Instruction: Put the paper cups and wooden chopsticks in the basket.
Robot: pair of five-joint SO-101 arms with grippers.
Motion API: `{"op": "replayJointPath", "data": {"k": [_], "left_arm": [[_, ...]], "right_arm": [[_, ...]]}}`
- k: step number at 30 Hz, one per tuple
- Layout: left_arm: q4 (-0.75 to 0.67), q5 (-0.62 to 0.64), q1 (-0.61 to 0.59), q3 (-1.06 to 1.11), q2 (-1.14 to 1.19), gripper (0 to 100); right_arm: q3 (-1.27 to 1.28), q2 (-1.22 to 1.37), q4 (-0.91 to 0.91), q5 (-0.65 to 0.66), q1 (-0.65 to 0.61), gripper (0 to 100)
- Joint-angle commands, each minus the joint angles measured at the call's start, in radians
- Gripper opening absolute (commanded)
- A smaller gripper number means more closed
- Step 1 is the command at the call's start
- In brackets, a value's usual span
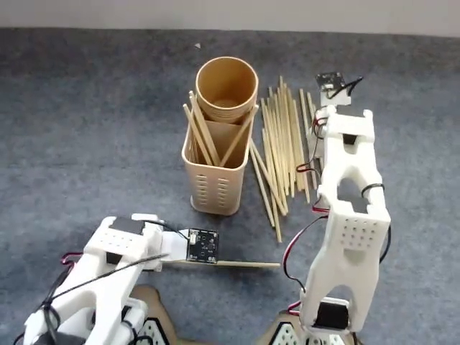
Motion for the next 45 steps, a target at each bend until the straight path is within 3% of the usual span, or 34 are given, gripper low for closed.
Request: {"op": "replayJointPath", "data": {"k": [1, 4, 11, 16, 20, 28, 35, 38, 45], "left_arm": [[-0.068, -0.195, 0.007, -0.01, -0.01, 0], [0.018, -0.195, 0.024, -0.054, -0.01, 0], [0.658, -0.195, 0.136, -0.429, -0.01, 0], [0.904, -0.186, 0.159, -0.705, -0.01, 0], [0.908, -0.097, 0.101, -0.854, -0.01, 0], [0.904, -0.061, -0.038, -1.023, -0.01, 0], [0.667, 0.187, -0.298, -1.17, -0.01, 0], [0.592, 0.284, -0.378, -1.196, -0.01, 0], [0.551, 0.31, -0.42, -1.188, 0.001, 0]], "right_arm": [[-0.054, -0.022, 0.065, 0.006, 0.002, 0.5], [-0.162, -0.071, 0.174, 0.003, 0.015, 0.5], [-0.521, -0.202, 0.461, 0.0, -0.016, 0.5], [-0.756, -0.234, 0.616, -0.057, -0.067, 0.5], [-0.903, -0.236, 0.668, -0.1, -0.091, 0.5], [-1.216, -0.234, 0.676, -0.17, -0.17, 0.5], [-1.465, -0.249, 0.657, -0.218, -0.364, 0.5], [-1.451, -0.277, 0.605, -0.218, -0.4, 0.5], [-1.446, -0.341, 0.552, -0.269, -0.433, 0.5]]}}
